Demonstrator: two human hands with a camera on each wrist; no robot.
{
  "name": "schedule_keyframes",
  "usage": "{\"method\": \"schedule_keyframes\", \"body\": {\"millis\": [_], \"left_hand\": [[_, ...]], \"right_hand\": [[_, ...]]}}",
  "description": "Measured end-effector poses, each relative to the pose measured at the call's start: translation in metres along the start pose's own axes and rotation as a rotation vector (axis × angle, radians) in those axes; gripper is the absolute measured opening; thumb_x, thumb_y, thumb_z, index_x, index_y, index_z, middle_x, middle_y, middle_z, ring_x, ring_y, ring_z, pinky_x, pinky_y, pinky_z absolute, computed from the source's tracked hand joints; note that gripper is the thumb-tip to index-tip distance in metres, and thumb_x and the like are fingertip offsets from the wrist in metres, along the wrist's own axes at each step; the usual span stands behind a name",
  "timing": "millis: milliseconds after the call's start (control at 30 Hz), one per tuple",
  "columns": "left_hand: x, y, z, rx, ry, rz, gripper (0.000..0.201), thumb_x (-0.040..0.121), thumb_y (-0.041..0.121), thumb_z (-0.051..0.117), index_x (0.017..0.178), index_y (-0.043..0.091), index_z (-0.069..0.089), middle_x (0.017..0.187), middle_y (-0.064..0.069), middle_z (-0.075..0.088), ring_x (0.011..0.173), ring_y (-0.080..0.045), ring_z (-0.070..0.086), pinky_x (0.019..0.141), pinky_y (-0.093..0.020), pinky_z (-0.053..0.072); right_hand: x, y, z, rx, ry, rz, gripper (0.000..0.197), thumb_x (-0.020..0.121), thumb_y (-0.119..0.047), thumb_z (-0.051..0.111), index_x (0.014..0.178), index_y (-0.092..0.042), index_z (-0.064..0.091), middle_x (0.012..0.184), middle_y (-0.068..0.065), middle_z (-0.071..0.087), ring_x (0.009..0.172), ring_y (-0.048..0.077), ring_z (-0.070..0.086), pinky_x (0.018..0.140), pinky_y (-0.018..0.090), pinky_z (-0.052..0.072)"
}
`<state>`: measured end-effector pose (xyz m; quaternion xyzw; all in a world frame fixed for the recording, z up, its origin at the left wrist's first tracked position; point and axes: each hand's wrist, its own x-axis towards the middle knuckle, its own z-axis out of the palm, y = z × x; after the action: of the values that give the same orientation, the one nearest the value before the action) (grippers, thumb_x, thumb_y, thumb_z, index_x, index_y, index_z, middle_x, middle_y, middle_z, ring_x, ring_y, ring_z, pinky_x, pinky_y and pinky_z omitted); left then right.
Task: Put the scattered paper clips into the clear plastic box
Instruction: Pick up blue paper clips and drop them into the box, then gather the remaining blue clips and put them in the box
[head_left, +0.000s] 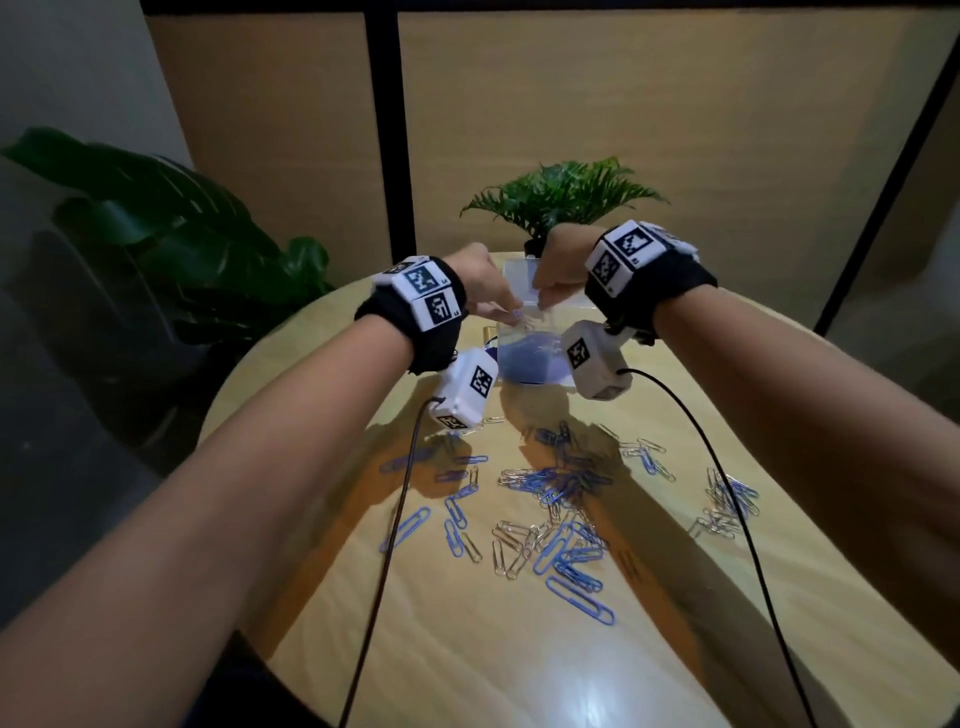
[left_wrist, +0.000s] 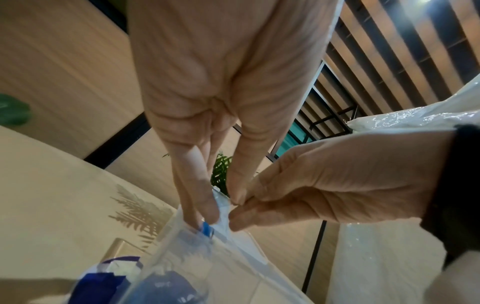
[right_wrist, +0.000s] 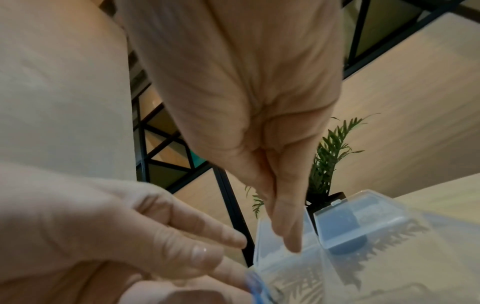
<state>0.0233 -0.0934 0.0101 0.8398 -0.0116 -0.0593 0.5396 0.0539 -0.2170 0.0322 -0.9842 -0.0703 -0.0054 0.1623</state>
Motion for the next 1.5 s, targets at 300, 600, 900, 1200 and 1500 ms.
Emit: {"method": "schedule_keyframes", "body": {"millis": [300, 600, 900, 1200, 1500], "left_hand": [[-0.055, -0.046, -0.052, 0.442, -0.023, 0.169, 0.017, 0.079, 0.002, 0.071, 0.095, -0.004, 0.067, 0.08, -0.015, 0.07, 0.062, -0.016, 0.068, 0.051, -0.022, 0.056], [-0.103, -0.113, -0.051, 0.782, -0.093, 0.138, 0.031, 0.057, 0.023, 0.09, 0.077, 0.009, 0.071, 0.067, -0.003, 0.065, 0.058, -0.008, 0.056, 0.063, -0.023, 0.045], [-0.125, -0.109, -0.027, 1.042, -0.179, 0.278, 0.006, 0.072, 0.004, 0.065, 0.07, 0.003, 0.07, 0.073, -0.012, 0.073, 0.072, -0.022, 0.066, 0.072, -0.033, 0.053], [-0.138, -0.111, -0.032, 0.933, -0.178, 0.248, 0.016, 0.075, 0.003, 0.068, 0.091, 0.009, 0.067, 0.062, 0.004, 0.063, 0.06, -0.004, 0.056, 0.068, -0.022, 0.043], [-0.163, -0.119, -0.029, 0.89, -0.174, 0.304, 0.024, 0.063, 0.024, 0.085, 0.079, 0.012, 0.071, 0.071, 0.002, 0.065, 0.066, -0.009, 0.057, 0.062, -0.019, 0.044]], "right_hand": [[-0.064, -0.011, 0.017, -0.069, -0.018, -0.462, 0.019, 0.087, -0.01, 0.058, 0.097, -0.012, 0.074, 0.092, 0.008, 0.075, 0.08, 0.02, 0.07, 0.074, 0.03, 0.057], [-0.127, -0.026, 0.077, -0.365, -0.427, -0.861, 0.032, 0.088, -0.005, 0.053, 0.115, -0.013, 0.068, 0.119, 0.008, 0.066, 0.11, 0.026, 0.06, 0.091, 0.028, 0.042], [-0.122, -0.029, 0.099, -0.302, -0.186, -0.579, 0.015, 0.081, -0.016, 0.063, 0.09, -0.011, 0.074, 0.095, 0.008, 0.073, 0.089, 0.028, 0.065, 0.074, 0.029, 0.049], [-0.129, -0.03, 0.094, -0.2, -0.209, -0.544, 0.017, 0.083, -0.017, 0.064, 0.094, -0.009, 0.073, 0.096, 0.007, 0.073, 0.091, 0.025, 0.067, 0.081, 0.026, 0.05], [-0.142, -0.023, 0.099, -0.277, -0.217, -0.522, 0.043, 0.07, -0.051, 0.074, 0.087, -0.011, 0.072, 0.087, 0.007, 0.074, 0.085, 0.024, 0.066, 0.073, 0.031, 0.051]]}}
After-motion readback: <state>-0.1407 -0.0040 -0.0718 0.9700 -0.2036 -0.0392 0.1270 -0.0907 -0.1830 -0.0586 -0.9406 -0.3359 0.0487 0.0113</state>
